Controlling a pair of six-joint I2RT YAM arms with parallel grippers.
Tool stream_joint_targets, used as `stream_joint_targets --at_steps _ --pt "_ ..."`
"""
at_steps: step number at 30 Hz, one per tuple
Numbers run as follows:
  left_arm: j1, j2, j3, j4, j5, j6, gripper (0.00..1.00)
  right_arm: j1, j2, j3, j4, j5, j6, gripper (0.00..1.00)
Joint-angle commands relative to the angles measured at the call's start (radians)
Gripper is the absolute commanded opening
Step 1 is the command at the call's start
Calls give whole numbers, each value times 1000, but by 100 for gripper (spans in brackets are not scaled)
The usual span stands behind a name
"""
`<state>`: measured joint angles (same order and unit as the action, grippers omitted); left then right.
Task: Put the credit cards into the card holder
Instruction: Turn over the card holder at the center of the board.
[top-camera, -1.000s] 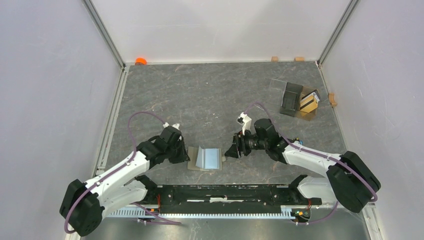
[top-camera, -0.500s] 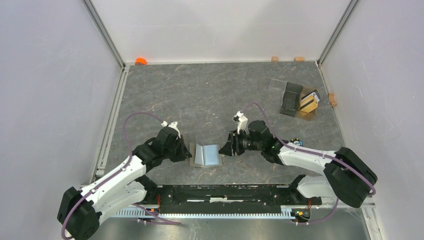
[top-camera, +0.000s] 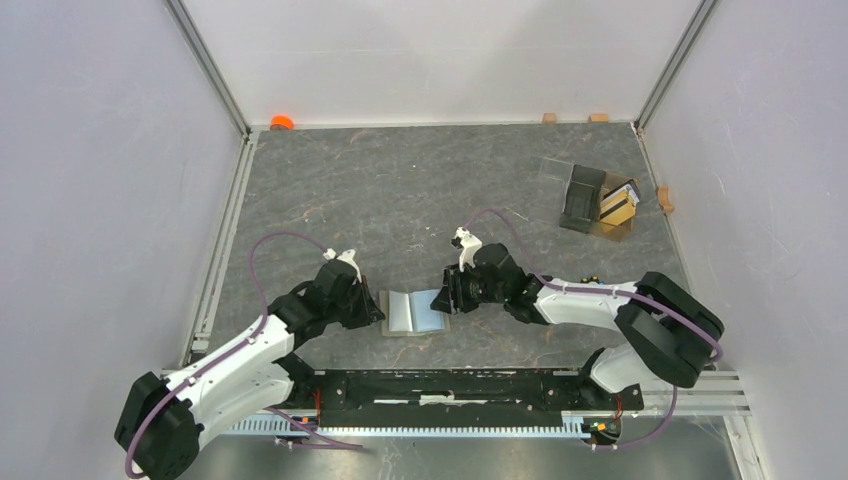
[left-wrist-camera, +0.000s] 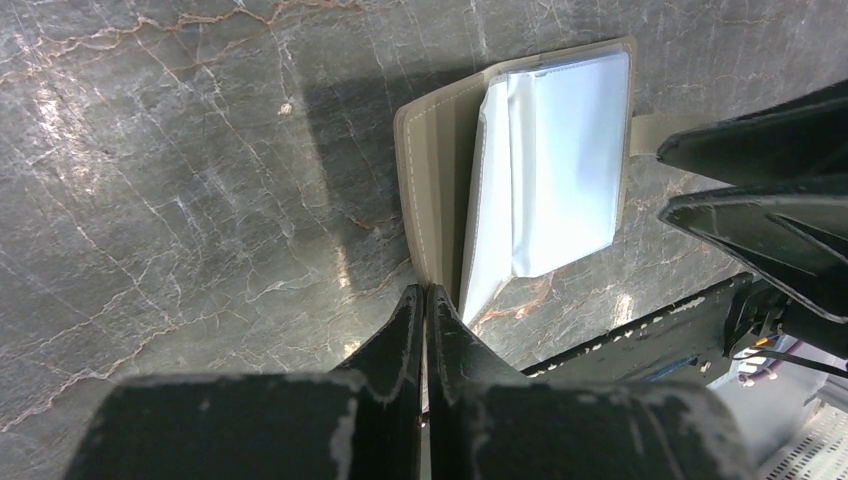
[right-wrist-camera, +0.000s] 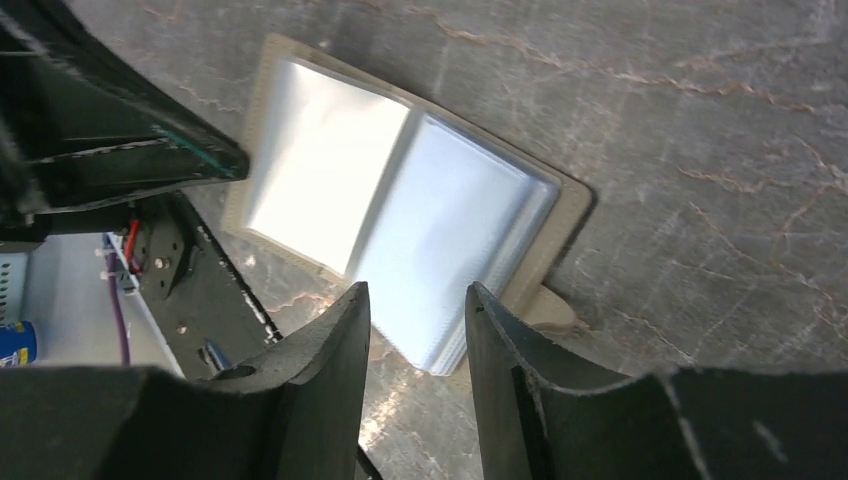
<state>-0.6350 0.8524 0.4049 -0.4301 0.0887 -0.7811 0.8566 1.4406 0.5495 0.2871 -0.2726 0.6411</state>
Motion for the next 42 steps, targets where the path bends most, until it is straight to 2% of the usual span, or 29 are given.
stream_joint_targets --at_steps 1,19,31,35,42 --pt "0 -17 -6 35 17 0 2 3 37 29 7 23 12 44" --pt "0 -15 -5 31 20 11 2 10 110 31 58 -25 41 35" --pt "0 9 -6 37 28 20 2 31 87 43 92 -48 68 28" --pt "0 24 -2 39 36 23 2 46 63 61 73 -36 59 30" --pt "0 33 3 42 39 28 2 65 24 102 -73 131 -19 37"
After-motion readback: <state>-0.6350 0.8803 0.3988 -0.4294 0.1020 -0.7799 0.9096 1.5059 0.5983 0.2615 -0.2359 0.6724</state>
